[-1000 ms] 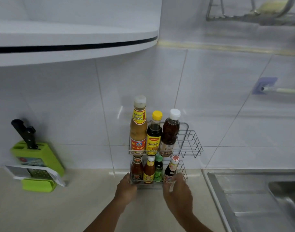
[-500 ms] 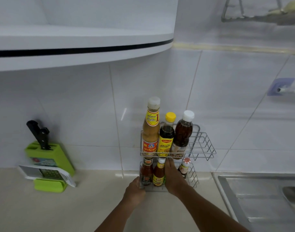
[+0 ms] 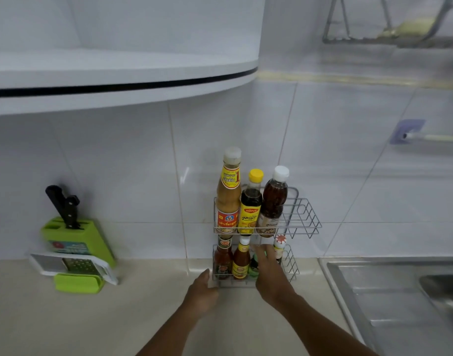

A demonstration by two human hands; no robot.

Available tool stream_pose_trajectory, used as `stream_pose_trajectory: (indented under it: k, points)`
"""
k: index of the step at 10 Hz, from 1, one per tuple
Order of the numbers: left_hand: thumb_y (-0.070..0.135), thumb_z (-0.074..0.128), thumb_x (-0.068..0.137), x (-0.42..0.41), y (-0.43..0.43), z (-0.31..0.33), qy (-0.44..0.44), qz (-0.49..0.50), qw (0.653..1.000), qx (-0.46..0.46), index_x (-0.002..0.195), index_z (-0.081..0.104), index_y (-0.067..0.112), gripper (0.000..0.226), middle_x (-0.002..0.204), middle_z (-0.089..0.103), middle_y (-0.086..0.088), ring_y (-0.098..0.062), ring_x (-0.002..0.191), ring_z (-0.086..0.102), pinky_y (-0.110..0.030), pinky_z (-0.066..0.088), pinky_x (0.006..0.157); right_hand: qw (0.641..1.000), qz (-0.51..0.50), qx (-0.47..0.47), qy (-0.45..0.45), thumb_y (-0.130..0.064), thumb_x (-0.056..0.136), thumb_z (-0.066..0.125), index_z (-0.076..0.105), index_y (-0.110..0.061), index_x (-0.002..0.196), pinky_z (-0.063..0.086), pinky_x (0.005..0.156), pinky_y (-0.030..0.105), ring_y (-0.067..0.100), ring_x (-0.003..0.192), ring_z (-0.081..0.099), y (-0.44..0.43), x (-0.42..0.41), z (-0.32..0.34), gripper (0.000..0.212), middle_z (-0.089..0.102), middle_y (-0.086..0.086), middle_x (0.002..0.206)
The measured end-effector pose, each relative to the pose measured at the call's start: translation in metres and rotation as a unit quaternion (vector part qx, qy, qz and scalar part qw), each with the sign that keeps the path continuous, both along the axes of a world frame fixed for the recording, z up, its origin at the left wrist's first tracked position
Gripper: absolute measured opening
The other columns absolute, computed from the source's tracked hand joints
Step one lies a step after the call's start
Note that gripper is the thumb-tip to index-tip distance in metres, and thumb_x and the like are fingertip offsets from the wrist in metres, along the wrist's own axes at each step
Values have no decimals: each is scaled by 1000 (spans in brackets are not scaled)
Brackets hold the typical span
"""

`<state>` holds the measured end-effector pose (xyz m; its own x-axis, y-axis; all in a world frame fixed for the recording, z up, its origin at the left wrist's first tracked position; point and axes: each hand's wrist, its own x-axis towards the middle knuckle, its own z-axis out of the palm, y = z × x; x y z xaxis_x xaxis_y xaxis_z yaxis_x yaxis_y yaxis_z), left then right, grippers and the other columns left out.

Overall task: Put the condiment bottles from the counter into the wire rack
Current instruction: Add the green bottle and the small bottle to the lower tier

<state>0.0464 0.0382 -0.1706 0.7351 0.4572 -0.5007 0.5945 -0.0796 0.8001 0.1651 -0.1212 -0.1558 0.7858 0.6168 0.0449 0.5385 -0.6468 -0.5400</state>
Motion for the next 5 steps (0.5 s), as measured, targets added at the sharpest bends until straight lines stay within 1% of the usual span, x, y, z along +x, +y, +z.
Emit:
stream_pose_trajectory:
  k: [1, 2, 3, 4, 5]
  points:
    - [10, 50, 90, -8, 0, 10, -5, -2, 1000, 12, 153, 23, 19, 70, 159, 30, -6, -25, 143, 35, -24, 39, 91, 1000, 23, 12, -1, 21, 75, 56, 43, -22, 149, 51, 102, 28, 21, 131, 47, -8, 3, 0, 87, 39, 2, 146]
    - [12, 51, 91, -22, 1, 23, -25, -16, 998, 54, 152, 29, 19, 65, 157, 34, -5, -23, 141, 37, -22, 36, 91, 999, 9, 45, -29, 18, 82, 54, 54, -23, 140, 50, 103, 31, 16, 121, 52, -20, -3, 17, 71, 50, -3, 131]
    - [13, 52, 92, -28, -4, 40, -48, -35, 993, 100, 149, 35, 17, 59, 154, 39, -4, -22, 138, 42, -19, 35, 89, 998, -5, 55, -22, 17, 87, 49, 57, -20, 137, 47, 103, 29, 14, 115, 51, -29, -10, 33, 62, 50, -6, 122]
    - [13, 51, 94, -41, -19, 78, -89, -64, 979, 171, 146, 40, 16, 54, 152, 43, -5, -22, 137, 43, -20, 35, 97, 999, -2, 42, -34, 14, 89, 51, 60, -15, 136, 46, 106, 32, 20, 121, 54, -50, -31, 56, 56, 56, 1, 126]
    - [10, 50, 94, -49, -31, 106, -110, -68, 970, 206, 145, 42, 16, 53, 150, 46, -5, -22, 136, 45, -22, 36, 100, 999, 14, 32, -42, 14, 87, 55, 64, -12, 133, 48, 106, 33, 24, 122, 58, -63, -38, 66, 54, 62, 9, 130]
